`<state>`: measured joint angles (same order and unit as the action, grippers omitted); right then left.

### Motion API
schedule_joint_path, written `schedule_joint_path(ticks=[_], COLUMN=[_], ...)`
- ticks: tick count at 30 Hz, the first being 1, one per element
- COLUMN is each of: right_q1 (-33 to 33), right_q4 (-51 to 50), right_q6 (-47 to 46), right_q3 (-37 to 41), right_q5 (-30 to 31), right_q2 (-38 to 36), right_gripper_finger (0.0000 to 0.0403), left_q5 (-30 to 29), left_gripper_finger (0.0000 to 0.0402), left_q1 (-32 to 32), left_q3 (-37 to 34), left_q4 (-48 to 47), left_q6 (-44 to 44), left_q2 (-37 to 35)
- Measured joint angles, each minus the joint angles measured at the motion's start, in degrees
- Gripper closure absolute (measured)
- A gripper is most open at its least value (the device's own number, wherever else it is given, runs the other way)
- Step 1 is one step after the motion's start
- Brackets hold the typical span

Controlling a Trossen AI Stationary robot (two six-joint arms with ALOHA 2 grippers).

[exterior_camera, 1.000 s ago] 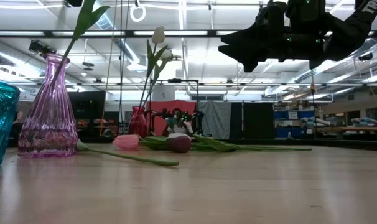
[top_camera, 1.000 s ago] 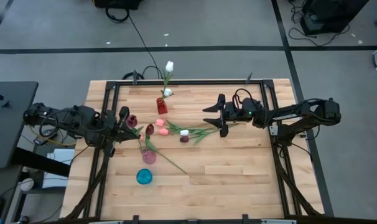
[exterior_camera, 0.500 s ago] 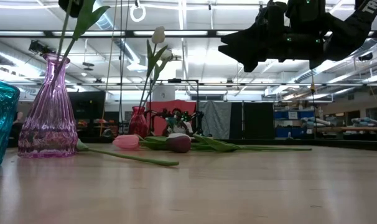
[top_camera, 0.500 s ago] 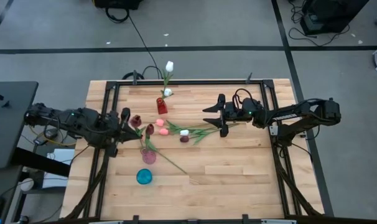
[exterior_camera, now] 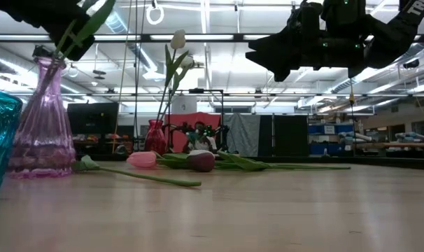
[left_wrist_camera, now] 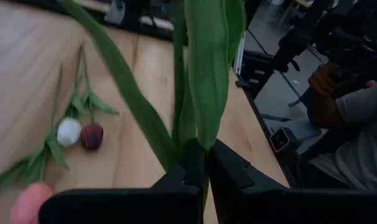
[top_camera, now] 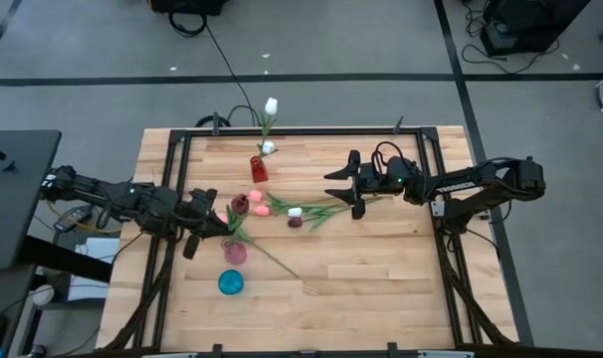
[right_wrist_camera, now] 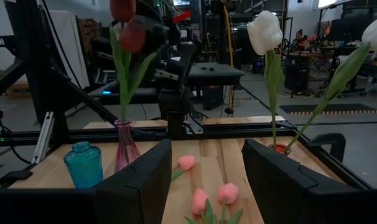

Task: Sort flowers into vase by color
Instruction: Put the top dark red tulip into the pink vase, then put the dark red tulip into the pink vase

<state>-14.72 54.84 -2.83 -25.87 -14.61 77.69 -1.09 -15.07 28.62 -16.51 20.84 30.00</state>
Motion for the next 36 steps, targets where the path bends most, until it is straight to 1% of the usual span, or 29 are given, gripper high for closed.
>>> schedule_joint_path(ticks=[2, 4, 8, 10, 13, 17, 22, 24, 26, 31, 33, 36], right_q1=[0.0, 0.0, 0.0, 0.0, 0.0, -0.1, -0.1, -0.1, 0.0, 1.9, 3.0, 4.8], right_q4=[-0.2, -0.6, -1.4, -1.5, -1.6, -1.8, -4.0, -7.1, -12.4, -32.4, -37.7, -41.4], right_q6=[-0.2, -0.5, -0.5, -0.5, -0.4, -0.4, -0.5, -0.6, -0.5, 3.0, 4.5, 5.6], right_q3=[0.0, 0.0, 0.0, 0.0, 0.0, 0.0, -0.1, -1.1, -2.8, -8.0, -9.0, -8.9], right_q5=[0.0, 0.0, 0.0, 0.0, 0.0, 0.0, 0.0, 0.0, 0.3, 6.2, 8.2, 9.0], right_q2=[0.0, 0.0, 0.0, 0.0, 0.0, 0.0, 0.0, 0.0, 0.0, 0.0, 0.0, 0.0], right_gripper_finger=[0.0195, 0.0195, 0.0195, 0.0195, 0.0195, 0.0195, 0.0195, 0.0195, 0.0195, 0.0194, 0.0195, 0.0194], left_q5=[0.0, -0.1, -0.1, 1.6, 6.5, 9.6, 10.3, 10.8, 10.8, 10.0, 6.4, -1.1], left_gripper_finger=[0.0383, 0.0372, 0.0323, 0.0297, 0.0274, 0.0270, 0.0274, 0.0275, 0.0275, 0.0276, 0.0276, 0.0276], left_q1=[0.0, 0.0, 0.0, 0.0, 0.0, 0.0, 0.0, 0.0, 0.0, 0.0, 0.0, 0.0], left_q3=[0.0, 0.0, 0.0, 0.0, 0.0, 1.6, 3.9, 5.2, 6.8, 10.6, 12.0, 12.6], left_q4=[-0.5, -0.5, -0.6, -0.7, -1.0, -6.3, -12.3, -14.6, -18.2, -26.6, -30.1, -32.3], left_q6=[0.4, 0.4, 0.5, 0.5, 0.8, 4.3, 9.0, 10.0, 11.7, 17.1, 16.5, 13.0], left_q2=[0.0, 0.0, 0.0, 0.0, -0.1, -0.1, -0.1, -0.1, -0.1, -0.1, -0.1, -0.9])
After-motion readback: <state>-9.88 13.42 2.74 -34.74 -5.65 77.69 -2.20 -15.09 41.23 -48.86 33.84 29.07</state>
